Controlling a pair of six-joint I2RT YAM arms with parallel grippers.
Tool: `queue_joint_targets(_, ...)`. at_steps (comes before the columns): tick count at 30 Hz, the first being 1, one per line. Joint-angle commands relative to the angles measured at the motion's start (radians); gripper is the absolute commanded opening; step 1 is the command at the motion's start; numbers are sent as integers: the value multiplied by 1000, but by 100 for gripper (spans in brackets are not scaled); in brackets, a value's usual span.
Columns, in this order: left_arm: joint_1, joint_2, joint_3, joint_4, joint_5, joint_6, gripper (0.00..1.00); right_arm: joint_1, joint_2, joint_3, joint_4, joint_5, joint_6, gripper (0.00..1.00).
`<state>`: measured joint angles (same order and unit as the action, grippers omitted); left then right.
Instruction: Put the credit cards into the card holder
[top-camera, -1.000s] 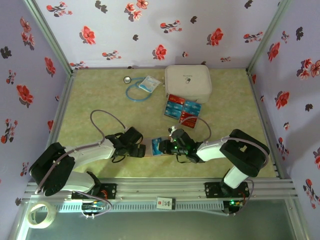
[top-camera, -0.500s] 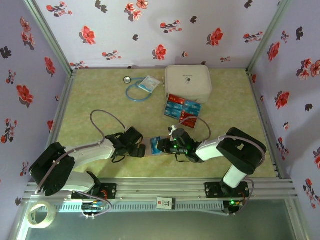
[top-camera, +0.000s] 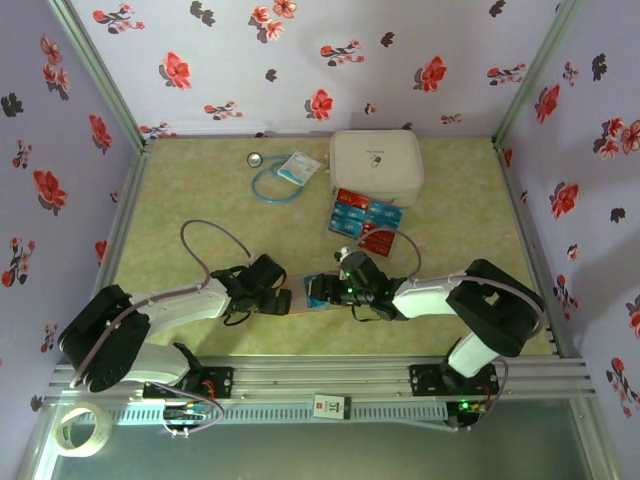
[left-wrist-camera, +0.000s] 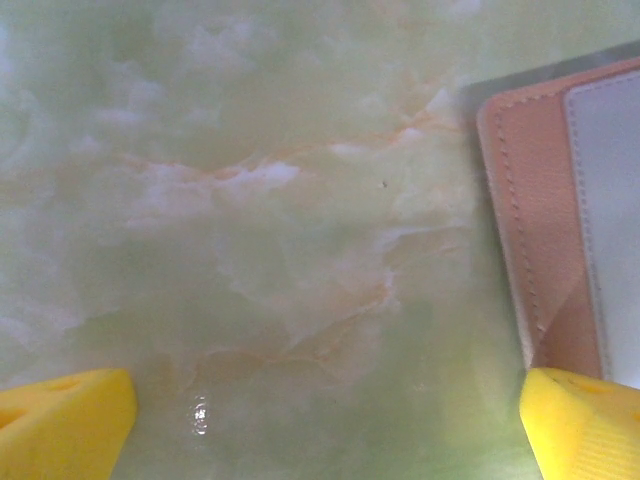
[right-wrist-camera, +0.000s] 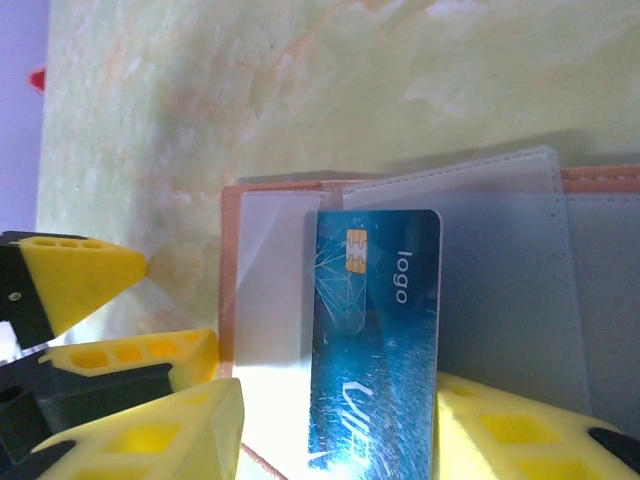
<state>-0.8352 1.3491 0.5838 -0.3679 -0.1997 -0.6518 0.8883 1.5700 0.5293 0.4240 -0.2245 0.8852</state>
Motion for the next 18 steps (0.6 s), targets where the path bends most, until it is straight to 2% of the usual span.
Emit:
queue_joint_targets(1,-3,9,-33,22,1,-8,100,-3,-31,41,-177,52,-72,51)
queue_joint_targets(11,-1,15,-17,26,0,3,100,-2,-115,121,-425,150,-178,54)
queue_joint_targets(18,1,28,-1,11,-4,12,100,-3,-72,210,-586,247,-259,31)
